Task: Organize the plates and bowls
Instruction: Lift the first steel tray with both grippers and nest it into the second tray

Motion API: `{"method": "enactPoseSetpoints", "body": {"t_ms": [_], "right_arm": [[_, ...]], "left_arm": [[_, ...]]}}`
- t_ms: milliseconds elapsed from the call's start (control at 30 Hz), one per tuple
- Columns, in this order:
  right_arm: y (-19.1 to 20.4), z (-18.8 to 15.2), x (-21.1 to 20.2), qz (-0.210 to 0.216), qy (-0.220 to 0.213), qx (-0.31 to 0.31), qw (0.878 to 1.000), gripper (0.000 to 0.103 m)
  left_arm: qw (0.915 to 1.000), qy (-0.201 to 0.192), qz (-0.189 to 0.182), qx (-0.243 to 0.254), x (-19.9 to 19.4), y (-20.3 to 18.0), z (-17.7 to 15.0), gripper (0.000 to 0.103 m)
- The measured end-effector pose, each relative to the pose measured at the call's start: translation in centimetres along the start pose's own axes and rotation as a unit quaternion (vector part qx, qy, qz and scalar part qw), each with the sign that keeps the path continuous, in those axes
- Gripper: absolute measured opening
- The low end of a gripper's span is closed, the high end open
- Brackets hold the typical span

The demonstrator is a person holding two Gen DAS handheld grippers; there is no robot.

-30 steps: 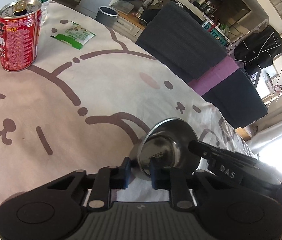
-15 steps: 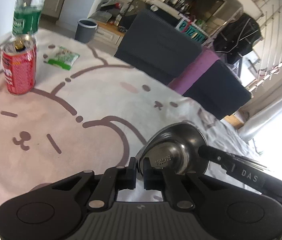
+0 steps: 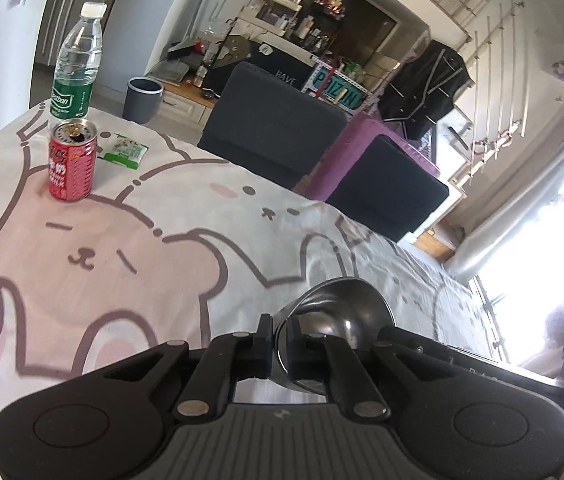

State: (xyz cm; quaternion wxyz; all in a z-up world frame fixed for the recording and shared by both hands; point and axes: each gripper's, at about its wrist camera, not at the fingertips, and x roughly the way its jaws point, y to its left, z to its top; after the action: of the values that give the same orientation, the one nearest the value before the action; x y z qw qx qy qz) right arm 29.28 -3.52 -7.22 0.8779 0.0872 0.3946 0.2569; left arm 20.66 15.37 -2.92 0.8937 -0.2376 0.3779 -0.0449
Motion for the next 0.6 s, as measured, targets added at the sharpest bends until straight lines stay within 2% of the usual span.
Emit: {"method": "enactPoseSetpoints", "body": {"t_ms": [267,600], "right_arm": [[1.5,-5.7,-2.2,0.008,0.002,0.043,0.999,0.007],[3.8,-9.7,0.0,0.032,0.034,0.051,0.998,0.007]], "left_arm": [[0.9999,0.006,0.003,0.012,-3.2,1.2,-3.7,0.006],[0.9994,0.008,0.035,-0.004,-4.5,5.0,-6.9,0.006]]}}
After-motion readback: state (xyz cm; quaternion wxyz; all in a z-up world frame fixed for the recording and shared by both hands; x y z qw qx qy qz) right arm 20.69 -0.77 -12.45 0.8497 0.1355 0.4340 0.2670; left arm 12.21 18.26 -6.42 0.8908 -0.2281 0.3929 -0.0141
